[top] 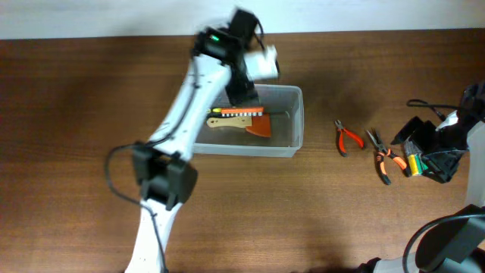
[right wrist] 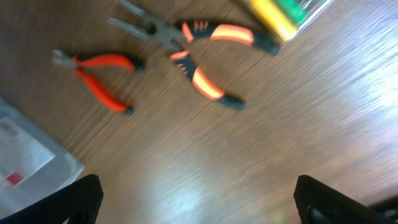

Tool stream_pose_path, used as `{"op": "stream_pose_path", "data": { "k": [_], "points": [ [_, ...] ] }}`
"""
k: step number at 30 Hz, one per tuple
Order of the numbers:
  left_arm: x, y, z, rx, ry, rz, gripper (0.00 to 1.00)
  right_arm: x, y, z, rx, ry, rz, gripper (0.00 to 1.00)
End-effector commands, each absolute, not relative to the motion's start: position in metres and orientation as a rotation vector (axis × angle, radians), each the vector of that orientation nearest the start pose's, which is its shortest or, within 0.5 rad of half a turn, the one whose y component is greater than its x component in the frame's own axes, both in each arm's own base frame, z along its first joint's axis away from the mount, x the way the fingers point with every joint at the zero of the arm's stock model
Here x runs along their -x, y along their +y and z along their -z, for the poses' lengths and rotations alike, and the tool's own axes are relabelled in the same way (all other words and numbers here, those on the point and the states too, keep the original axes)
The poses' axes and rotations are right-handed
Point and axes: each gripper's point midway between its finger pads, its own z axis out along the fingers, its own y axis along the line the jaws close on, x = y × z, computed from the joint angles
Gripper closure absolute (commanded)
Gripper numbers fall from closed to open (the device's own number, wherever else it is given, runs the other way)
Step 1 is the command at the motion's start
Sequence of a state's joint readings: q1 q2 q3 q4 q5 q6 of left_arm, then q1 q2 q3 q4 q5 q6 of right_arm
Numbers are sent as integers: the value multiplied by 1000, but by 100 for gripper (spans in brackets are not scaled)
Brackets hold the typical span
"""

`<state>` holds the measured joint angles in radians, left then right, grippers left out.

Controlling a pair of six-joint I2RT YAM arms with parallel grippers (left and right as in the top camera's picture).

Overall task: Pack container
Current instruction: 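Carry the orange tool into the box and release it, then move the right gripper to the small red pliers and grasp them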

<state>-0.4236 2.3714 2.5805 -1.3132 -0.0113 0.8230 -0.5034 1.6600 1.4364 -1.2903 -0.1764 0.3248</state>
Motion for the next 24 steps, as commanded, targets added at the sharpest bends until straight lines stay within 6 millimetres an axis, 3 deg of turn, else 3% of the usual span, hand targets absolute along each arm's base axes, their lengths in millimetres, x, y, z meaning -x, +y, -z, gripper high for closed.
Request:
{"op": "stream_pose_path", "data": {
  "k": [1, 3, 5, 9, 11, 15, 18, 24],
  "points": [
    [-507, -128, -325, -929, 2206, -308, 1, -290, -137, -140, -1159, 2796, -172, 1],
    [-502, -78, -346, -686, 2260, -312, 1, -297, -135, -141, -1070, 2805, -177, 1],
    [-494, -25, -351, -414, 2340, -293, 1, -307, -125, -142, -922, 2827, -209, 1],
    [-467, 82, -329, 148, 2498, -270, 1, -326, -93, -144, -622, 2872, -237, 0],
    [-453, 123, -313, 336, 2549, -266, 1, -337, -77, -143, -469, 2882, -218, 0],
    [-436, 180, -282, 532, 2615, -209, 1, -360, -43, -132, -174, 2895, -195, 3],
    [-428, 208, -267, 627, 2632, -154, 1, -369, -22, -116, -47, 2927, -176, 5],
    [-410, 247, -256, 753, 2626, -174, 1, -374, 6, -74, 64, 3026, -181, 11]
  ]
}}
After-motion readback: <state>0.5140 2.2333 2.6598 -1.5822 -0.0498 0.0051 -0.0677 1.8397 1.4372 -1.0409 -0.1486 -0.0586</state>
